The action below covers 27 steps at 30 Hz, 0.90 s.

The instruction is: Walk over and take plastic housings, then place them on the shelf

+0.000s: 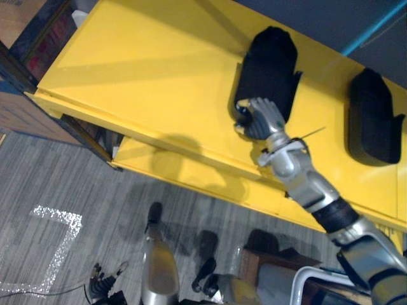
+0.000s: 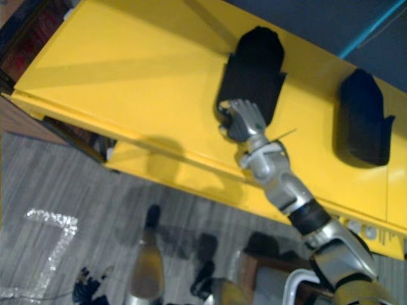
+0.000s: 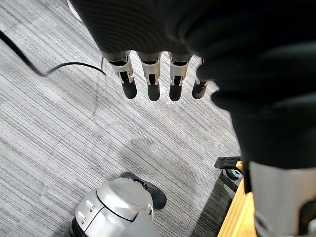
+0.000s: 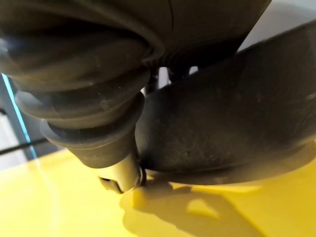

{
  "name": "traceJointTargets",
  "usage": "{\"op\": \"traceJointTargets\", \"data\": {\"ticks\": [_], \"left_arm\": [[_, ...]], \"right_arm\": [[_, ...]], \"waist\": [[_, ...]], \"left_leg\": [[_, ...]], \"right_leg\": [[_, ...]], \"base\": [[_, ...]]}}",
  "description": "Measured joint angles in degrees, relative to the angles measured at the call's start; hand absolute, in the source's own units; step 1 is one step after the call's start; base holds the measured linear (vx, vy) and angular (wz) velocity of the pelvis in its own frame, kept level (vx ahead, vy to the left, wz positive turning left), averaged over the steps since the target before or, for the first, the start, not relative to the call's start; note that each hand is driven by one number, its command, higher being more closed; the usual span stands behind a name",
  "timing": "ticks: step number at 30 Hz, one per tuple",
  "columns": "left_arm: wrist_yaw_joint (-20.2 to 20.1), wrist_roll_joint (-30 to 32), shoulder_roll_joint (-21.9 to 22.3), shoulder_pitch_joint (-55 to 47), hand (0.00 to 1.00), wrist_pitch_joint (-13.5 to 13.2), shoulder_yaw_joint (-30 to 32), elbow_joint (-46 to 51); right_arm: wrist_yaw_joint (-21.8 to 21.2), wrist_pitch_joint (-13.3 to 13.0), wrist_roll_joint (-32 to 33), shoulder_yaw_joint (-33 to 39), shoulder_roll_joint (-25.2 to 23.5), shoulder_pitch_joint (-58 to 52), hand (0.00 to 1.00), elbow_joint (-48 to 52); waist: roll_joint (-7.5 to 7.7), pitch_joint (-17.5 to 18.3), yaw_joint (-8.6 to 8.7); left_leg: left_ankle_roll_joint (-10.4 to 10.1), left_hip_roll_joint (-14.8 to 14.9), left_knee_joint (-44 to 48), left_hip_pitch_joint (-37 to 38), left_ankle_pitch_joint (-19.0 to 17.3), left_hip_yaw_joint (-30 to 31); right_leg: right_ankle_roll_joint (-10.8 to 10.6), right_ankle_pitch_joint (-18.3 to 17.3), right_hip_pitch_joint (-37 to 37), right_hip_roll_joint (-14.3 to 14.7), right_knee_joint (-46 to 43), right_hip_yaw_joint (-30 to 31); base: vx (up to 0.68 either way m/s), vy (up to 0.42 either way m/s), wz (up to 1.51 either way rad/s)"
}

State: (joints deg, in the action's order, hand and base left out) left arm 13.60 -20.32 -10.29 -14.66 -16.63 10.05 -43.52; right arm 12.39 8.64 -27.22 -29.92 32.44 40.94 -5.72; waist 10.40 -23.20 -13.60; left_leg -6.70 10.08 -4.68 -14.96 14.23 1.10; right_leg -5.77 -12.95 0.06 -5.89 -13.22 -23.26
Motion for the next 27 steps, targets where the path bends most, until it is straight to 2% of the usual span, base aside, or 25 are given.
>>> {"op": "traceJointTargets", "data": {"ticks": [5, 7, 13, 27], "left_arm": [[-0.01, -0.10, 0.03, -0.01, 0.00, -0.10, 0.02, 0.76], [-0.01, -0.10, 0.03, -0.01, 0.00, -0.25, 0.05, 0.82], [-0.08, -0.10, -0.05, -0.03, 0.00, -0.47, 0.21, 1.89], [-0.40, -1.93, -0.53, -0.07, 0.00, -0.50, 0.23, 3.08]], "right_arm": [[-0.66, -0.15, -0.01, -0.02, 0.08, -0.01, 1.00, -0.37], [-0.81, -0.99, 0.01, -0.01, 0.17, 0.03, 1.00, -0.98], [0.52, -2.70, 1.83, 0.03, 1.19, 0.15, 1.00, -1.77], [5.33, -7.75, 3.91, 1.31, 2.08, 2.43, 1.00, -10.12]], "waist": [[0.02, -0.01, -0.13], [0.09, -0.04, -0.16], [1.55, -0.78, -0.47], [1.51, -1.02, -1.59]], "left_leg": [[0.00, -0.06, 0.00, 0.00, 0.00, 0.11], [0.01, -0.07, 0.00, 0.00, 0.00, 0.14], [0.00, -0.11, 0.00, 0.00, 0.00, 0.29], [-0.03, -0.15, -0.01, -0.28, 0.06, 0.57]], "right_leg": [[0.00, -0.02, 0.06, -0.02, -0.05, 0.00], [-0.02, -0.06, 0.08, -0.02, -0.06, -0.01], [-0.03, -0.13, 0.14, -0.03, -0.10, -0.12], [-0.04, -0.22, 0.00, -0.01, 0.10, -0.27]], "base": [[0.00, 0.000, 0.00], [0.00, 0.000, 0.00], [0.00, 0.000, 0.00], [0.00, 0.000, 0.00]]}}
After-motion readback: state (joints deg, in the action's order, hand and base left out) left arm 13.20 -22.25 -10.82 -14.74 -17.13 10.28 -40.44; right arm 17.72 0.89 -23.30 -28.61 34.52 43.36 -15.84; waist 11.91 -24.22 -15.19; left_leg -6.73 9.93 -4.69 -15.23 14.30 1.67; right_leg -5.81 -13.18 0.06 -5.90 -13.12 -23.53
